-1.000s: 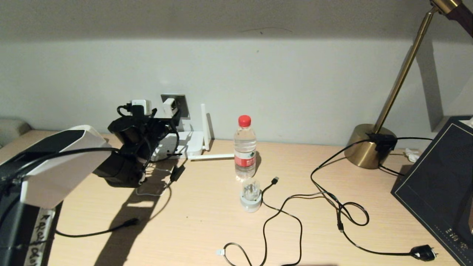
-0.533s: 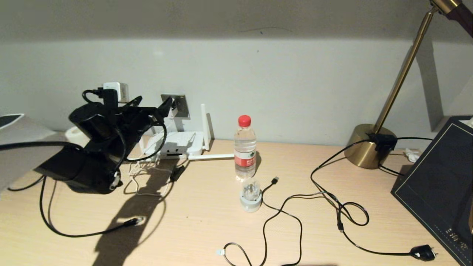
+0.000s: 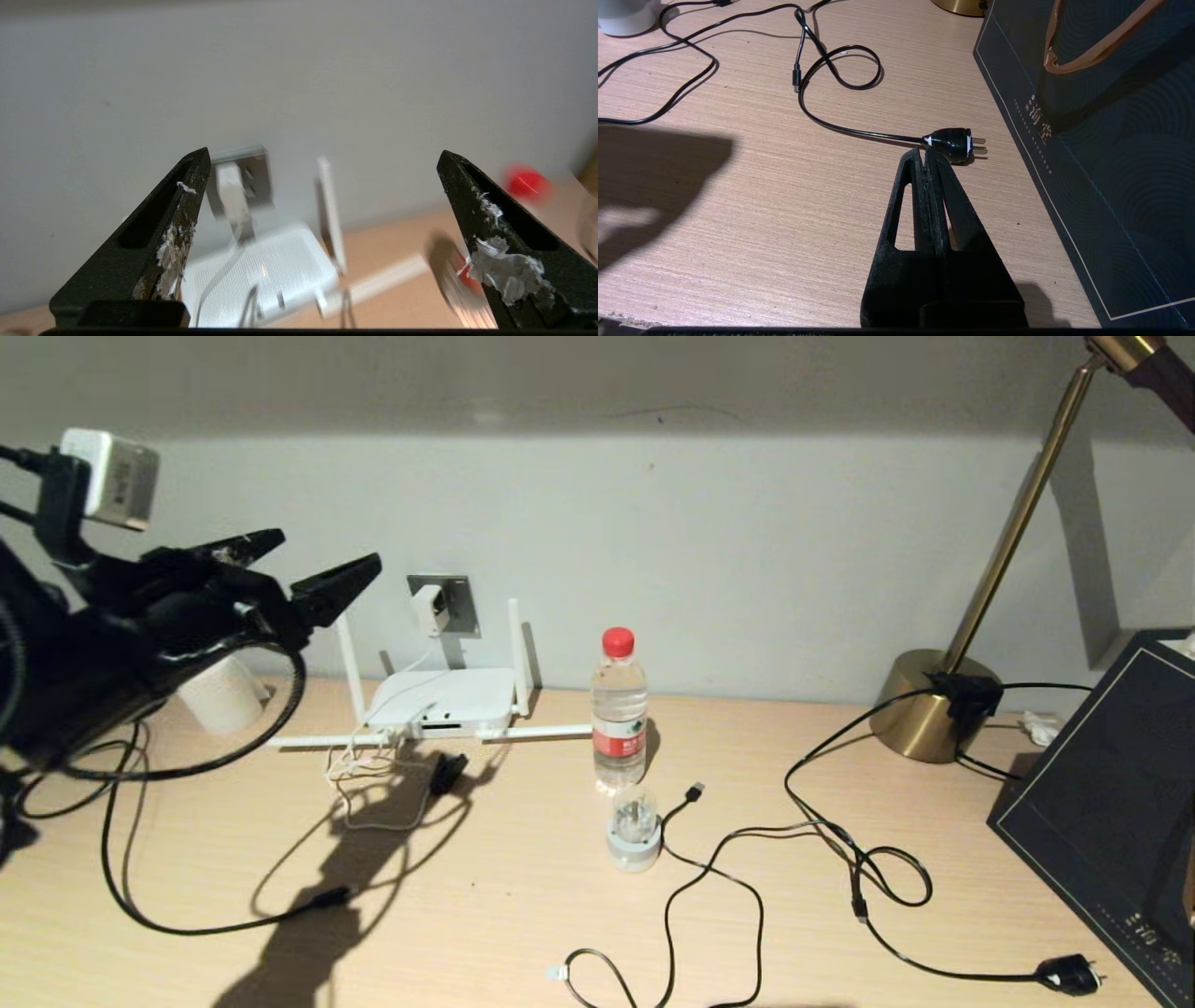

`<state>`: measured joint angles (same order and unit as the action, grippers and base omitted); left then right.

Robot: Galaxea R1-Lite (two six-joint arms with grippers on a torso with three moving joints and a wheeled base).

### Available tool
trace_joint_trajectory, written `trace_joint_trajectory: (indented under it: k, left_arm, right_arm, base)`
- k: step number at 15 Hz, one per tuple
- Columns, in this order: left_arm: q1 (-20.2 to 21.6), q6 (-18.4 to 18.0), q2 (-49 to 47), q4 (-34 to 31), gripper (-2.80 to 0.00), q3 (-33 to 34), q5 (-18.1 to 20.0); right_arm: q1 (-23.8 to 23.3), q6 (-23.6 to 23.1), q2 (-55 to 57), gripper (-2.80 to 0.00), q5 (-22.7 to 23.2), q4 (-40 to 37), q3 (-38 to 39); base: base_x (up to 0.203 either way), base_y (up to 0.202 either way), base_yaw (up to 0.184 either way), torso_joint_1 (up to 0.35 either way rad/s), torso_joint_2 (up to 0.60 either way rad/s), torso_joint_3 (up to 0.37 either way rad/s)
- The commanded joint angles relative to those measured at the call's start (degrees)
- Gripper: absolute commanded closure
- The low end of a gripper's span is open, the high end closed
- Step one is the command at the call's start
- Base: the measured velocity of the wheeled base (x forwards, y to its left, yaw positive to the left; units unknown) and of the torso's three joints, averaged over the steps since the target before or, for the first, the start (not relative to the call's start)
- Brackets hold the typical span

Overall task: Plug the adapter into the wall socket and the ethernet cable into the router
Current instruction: Pick up cable

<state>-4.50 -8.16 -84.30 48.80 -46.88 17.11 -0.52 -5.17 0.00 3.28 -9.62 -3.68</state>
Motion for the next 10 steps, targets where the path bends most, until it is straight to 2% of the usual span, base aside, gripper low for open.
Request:
trace_joint_trajectory:
  k: [1, 2, 3, 4, 6, 7, 8, 10]
  left_arm:
    - [2.7, -4.6, 12.6, -27.0, -2.80, -1.2, 4.1]
    - [5.1, -10.3, 15.3, -36.9, -2.80, -1.6, 7.0]
    - [7.5, -18.9, 17.0, -43.5, -2.80, -1.2, 9.4]
    - [9.3, -26.7, 17.4, -47.4, -2.80, -0.4, 10.7]
    - [12.6, -42.3, 15.7, -50.9, -2.80, 1.8, 12.2]
    - [13.4, -47.5, 14.6, -53.0, -2.80, 2.6, 13.9]
    - [13.5, -50.3, 14.2, -58.4, -2.80, 3.0, 17.7]
    - [14.8, -62.4, 12.3, -64.5, -2.80, 3.4, 20.3]
  right_arm:
    - [0.0, 0.0, 0.1, 0.00, 0.1, 0.0, 0.0]
    - [0.0, 0.0, 0.1, 0.00, 0.1, 0.0, 0.0]
    - [0.0, 0.1, 0.1, 0.00, 0.1, 0.0, 0.0]
    - [0.0, 0.0, 0.1, 0.00, 0.1, 0.0, 0.0]
    - [0.0, 0.0, 0.1, 0.00, 0.1, 0.0, 0.0]
    - [0.0, 0.0, 0.1, 0.00, 0.1, 0.0, 0.0]
    - [0.0, 0.0, 0.1, 0.00, 0.1, 0.0, 0.0]
    - [0.0, 0.0, 0.0, 0.00, 0.1, 0.0, 0.0]
  base:
    - [0.000, 0.000, 0.000, 0.000, 0.00, 0.000]
    - [0.000, 0.000, 0.000, 0.000, 0.00, 0.000]
    - [0.000, 0.000, 0.000, 0.000, 0.00, 0.000]
    - [0.000, 0.000, 0.000, 0.000, 0.00, 0.000]
    - [0.000, 0.000, 0.000, 0.000, 0.00, 0.000]
    - [0.000, 0.000, 0.000, 0.000, 0.00, 0.000]
    - [0.000, 0.000, 0.000, 0.000, 0.00, 0.000]
    - [0.000, 0.000, 0.000, 0.000, 0.00, 0.000]
